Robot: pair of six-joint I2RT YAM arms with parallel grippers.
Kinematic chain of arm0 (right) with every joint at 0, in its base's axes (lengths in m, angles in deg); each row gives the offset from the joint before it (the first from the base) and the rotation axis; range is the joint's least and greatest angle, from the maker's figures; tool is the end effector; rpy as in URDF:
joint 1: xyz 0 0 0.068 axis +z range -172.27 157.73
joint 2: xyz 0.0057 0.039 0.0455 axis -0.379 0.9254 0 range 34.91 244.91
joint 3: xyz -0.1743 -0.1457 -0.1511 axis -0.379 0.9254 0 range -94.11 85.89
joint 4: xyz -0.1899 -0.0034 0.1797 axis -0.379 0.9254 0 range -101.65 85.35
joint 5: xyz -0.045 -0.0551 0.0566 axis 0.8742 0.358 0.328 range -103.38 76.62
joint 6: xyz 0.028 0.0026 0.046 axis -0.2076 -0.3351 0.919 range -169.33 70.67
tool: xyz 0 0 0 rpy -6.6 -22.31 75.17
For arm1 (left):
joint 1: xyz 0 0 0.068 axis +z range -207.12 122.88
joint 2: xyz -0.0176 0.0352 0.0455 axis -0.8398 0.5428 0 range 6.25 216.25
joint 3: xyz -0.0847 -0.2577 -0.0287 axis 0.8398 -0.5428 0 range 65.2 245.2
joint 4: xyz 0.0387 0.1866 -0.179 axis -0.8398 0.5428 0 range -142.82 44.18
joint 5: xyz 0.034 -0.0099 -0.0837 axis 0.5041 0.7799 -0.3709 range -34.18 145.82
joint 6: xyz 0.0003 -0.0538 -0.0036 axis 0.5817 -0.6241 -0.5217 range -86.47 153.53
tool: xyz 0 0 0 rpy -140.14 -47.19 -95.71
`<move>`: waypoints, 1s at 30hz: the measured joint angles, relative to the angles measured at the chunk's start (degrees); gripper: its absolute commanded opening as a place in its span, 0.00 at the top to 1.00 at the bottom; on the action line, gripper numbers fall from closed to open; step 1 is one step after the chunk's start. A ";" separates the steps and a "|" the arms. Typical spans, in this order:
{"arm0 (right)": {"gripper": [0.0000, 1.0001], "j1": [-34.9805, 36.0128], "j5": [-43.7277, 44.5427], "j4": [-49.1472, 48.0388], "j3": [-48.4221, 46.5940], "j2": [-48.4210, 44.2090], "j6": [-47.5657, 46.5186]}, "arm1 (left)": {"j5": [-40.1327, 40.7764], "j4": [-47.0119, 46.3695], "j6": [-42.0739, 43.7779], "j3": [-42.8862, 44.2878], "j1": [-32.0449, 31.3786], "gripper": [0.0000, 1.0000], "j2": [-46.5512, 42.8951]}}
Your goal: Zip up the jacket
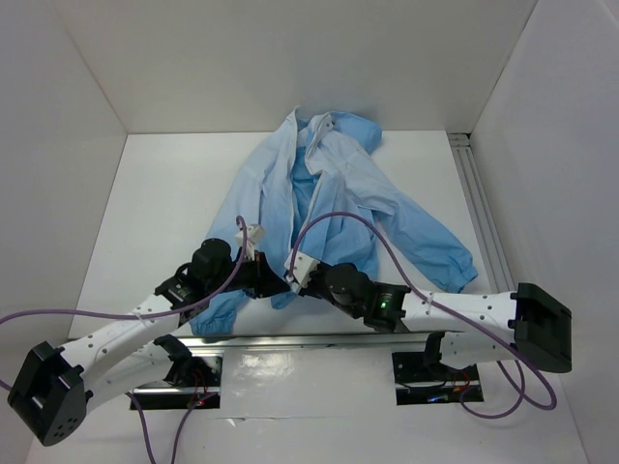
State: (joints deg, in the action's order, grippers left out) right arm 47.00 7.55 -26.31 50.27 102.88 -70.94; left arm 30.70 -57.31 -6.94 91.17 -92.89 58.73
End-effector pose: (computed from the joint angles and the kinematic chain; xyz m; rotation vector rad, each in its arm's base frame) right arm 0.1046 0.2408 0.2453 -1.1420 1.4746 0.2334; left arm 0.1565 -0.1313 0.2273 0.2322 2.1406 -1.2595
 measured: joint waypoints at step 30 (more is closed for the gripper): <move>0.74 -27.91 -34.10 8.39 -18.88 5.53 1.36 | 1.01 7.69 -1.01 0.33 -0.07 1.00 -3.74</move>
State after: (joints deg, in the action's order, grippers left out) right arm 19.09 -26.55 -17.91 31.39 108.41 -69.58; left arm 31.71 -49.62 -7.94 91.50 -92.96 55.00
